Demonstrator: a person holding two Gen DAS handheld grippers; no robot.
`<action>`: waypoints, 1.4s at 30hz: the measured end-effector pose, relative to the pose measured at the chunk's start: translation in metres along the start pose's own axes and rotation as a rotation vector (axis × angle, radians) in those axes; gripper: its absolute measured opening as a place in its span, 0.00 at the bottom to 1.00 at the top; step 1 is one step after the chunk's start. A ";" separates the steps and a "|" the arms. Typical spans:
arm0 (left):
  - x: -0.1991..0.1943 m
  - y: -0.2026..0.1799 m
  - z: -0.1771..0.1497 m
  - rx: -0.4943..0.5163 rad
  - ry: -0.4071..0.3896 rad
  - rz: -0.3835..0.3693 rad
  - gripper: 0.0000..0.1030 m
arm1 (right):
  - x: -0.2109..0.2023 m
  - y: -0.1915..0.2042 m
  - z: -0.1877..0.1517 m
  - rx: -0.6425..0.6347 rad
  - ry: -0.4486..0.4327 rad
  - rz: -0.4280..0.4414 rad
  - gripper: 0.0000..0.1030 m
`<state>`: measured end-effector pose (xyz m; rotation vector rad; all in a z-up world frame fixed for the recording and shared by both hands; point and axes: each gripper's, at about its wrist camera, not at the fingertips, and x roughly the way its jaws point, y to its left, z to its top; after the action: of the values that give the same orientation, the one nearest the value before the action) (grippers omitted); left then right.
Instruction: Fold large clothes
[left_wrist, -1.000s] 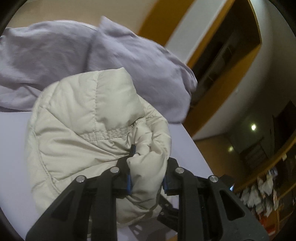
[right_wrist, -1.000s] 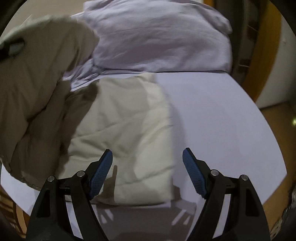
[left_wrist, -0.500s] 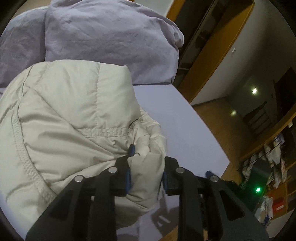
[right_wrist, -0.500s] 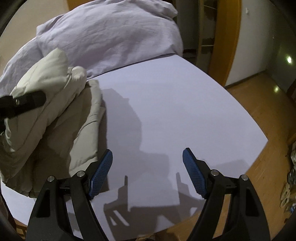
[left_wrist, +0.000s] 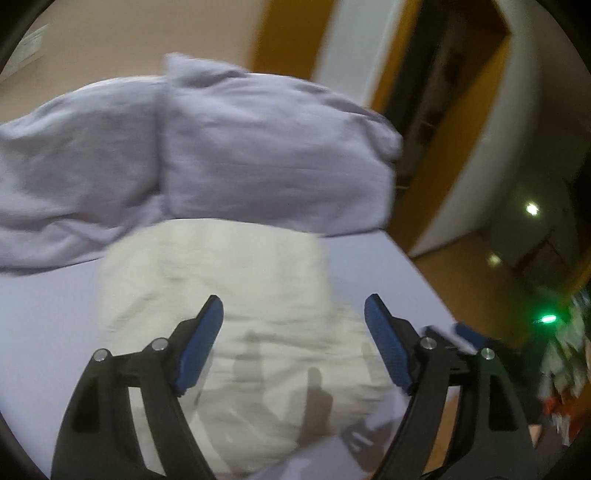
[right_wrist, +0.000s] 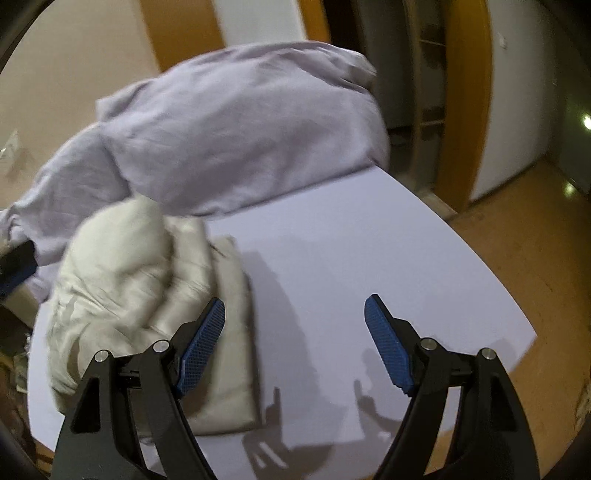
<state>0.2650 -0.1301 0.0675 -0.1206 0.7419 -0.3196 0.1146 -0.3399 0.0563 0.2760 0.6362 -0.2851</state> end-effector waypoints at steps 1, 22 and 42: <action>0.000 0.013 0.001 -0.021 -0.001 0.029 0.77 | 0.002 0.008 0.004 -0.012 -0.003 0.015 0.77; 0.065 0.078 -0.035 -0.119 0.076 0.119 0.75 | 0.036 0.102 0.030 -0.178 0.006 0.104 0.68; 0.073 0.066 -0.036 -0.032 0.074 0.116 0.75 | 0.105 0.080 -0.001 -0.132 0.082 0.066 0.58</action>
<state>0.3074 -0.0913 -0.0206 -0.0962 0.8243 -0.2029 0.2221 -0.2842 0.0043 0.1820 0.7219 -0.1680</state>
